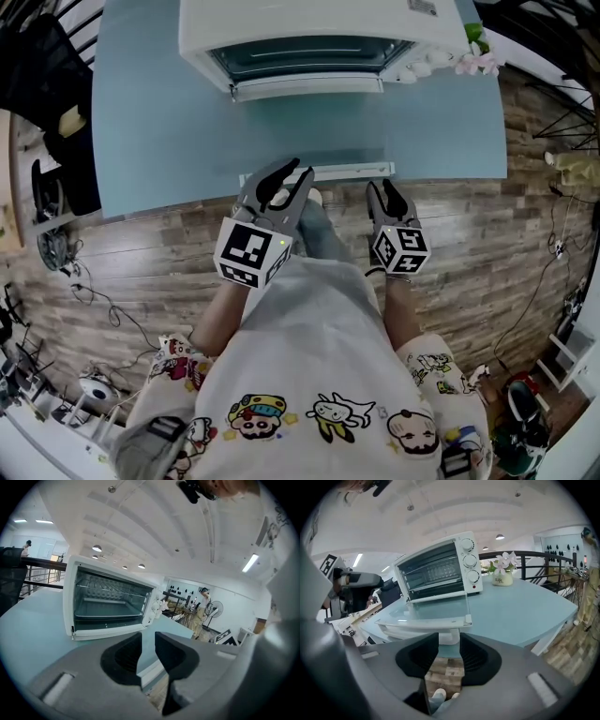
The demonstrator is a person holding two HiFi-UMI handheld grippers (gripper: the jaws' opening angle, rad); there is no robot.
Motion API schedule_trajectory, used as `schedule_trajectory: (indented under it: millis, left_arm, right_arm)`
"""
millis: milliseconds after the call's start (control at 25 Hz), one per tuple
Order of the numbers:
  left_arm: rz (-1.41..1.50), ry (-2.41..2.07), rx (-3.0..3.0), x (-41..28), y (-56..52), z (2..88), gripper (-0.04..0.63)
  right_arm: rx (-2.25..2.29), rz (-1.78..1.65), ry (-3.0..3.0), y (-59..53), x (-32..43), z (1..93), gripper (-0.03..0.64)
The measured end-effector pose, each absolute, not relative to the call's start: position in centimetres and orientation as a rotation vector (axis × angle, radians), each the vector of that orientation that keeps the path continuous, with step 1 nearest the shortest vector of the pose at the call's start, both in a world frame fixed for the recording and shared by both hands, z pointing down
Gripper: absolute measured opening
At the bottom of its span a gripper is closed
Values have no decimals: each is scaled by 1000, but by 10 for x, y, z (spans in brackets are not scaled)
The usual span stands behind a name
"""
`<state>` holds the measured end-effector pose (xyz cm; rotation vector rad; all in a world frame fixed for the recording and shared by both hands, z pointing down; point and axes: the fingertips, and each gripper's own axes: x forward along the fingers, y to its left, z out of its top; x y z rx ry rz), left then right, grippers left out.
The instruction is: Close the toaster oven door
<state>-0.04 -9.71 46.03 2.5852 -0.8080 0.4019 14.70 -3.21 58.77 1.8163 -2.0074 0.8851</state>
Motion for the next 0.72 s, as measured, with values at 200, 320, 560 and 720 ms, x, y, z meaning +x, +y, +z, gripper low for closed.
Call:
schedule_trajectory:
  millis: [200,320,560,720]
  left_arm:
    - [408,-821,2569,-4,-98,465,79]
    - [413,-824,2559,-6,-97,469,80]
    - [413,-839,2546,-9,-96,471,79]
    - [413,-849,2539,-12,-97,473,79]
  right_arm:
    - [1854,877,-2014,-41,151,595,141]
    - [1861,873,-2019,-45,151,599,141]
    - [1879,858,-2022,-51,151,606,141]
    - [1888,851,-2017,-53,154,608,140]
